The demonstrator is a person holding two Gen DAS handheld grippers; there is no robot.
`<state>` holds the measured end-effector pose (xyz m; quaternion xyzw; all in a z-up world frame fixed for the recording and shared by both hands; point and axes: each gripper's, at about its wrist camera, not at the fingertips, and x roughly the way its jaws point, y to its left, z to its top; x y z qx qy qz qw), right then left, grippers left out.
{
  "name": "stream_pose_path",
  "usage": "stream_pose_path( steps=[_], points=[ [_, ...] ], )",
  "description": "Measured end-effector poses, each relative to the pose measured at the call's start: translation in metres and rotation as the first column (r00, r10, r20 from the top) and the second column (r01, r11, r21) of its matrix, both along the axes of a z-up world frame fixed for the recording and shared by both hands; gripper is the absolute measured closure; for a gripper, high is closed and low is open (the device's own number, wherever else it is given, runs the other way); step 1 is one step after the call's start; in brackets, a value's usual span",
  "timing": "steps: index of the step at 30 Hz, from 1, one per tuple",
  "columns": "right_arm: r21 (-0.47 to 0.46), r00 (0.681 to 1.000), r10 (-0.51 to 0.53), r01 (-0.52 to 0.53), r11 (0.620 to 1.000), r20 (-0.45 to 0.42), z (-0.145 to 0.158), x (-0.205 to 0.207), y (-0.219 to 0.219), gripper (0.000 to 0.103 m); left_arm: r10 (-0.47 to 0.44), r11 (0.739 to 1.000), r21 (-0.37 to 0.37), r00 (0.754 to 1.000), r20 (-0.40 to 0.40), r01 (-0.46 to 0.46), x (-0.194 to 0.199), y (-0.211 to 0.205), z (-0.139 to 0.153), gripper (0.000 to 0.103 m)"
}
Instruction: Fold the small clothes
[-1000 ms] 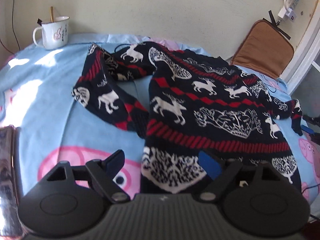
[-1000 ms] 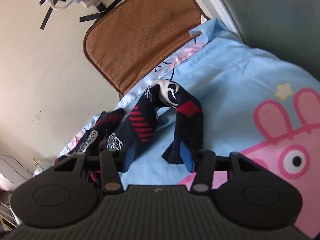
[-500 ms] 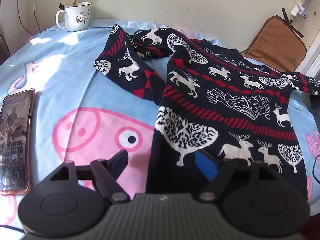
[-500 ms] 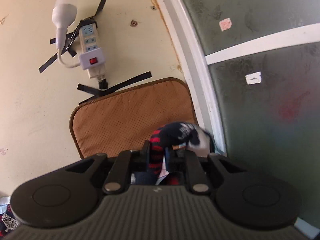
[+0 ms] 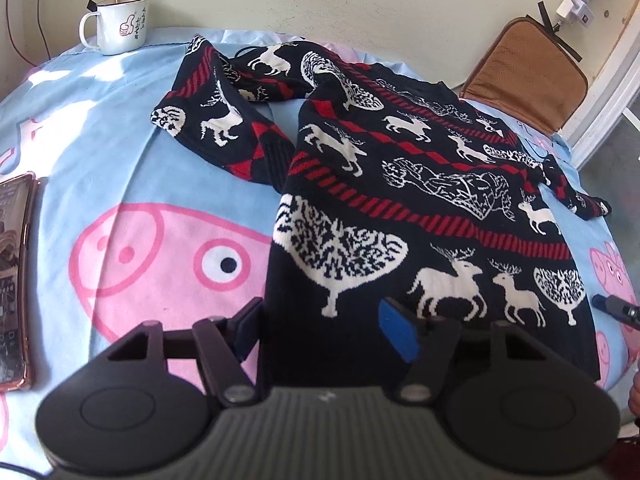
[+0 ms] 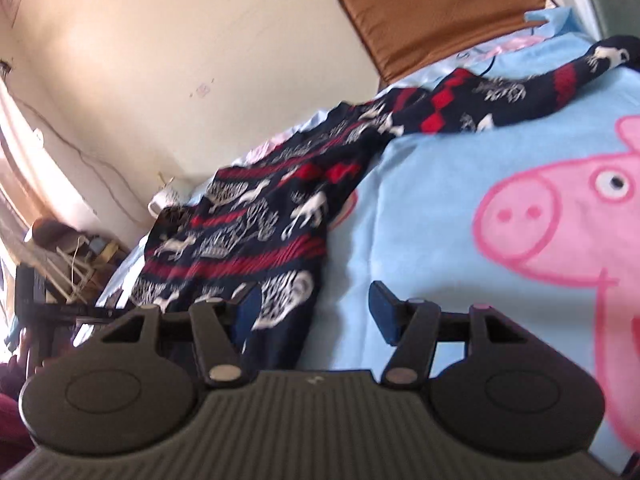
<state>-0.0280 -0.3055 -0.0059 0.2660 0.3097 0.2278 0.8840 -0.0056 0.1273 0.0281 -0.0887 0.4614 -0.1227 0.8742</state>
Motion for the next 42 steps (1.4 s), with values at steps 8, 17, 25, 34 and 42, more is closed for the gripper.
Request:
stream_pose_path(
  steps=[8, 17, 25, 34, 42],
  points=[
    [-0.094, 0.995, 0.094, -0.092, 0.991, 0.014, 0.006, 0.001, 0.059, 0.093, -0.026, 0.999, -0.046, 1.0, 0.013, 0.027, -0.019, -0.002, 0.01, 0.095],
    [-0.269, 0.989, 0.013, 0.027, 0.963, 0.145, 0.059, -0.047, -0.013, 0.095, -0.108, 0.993, -0.047, 0.994, -0.009, 0.108, -0.071, -0.011, 0.015, 0.093],
    [-0.274, 0.989, -0.055, 0.091, 0.957, 0.139, 0.068, -0.004, -0.013, 0.09, 0.061, 0.991, -0.123, 0.995, 0.083, -0.051, -0.065, 0.041, 0.021, 0.08],
    [-0.307, 0.906, 0.365, -0.292, 0.906, 0.214, 0.101, 0.091, 0.16, 0.044, 0.168, 0.976, -0.166, 0.97, 0.173, -0.139, -0.081, 0.072, 0.005, 0.073],
    [-0.322, 0.864, 0.503, -0.474, 0.819, 0.008, 0.074, 0.181, 0.319, 0.037, 0.247, 0.955, -0.212, 0.952, 0.178, -0.208, -0.105, 0.109, -0.009, 0.073]
  ],
)
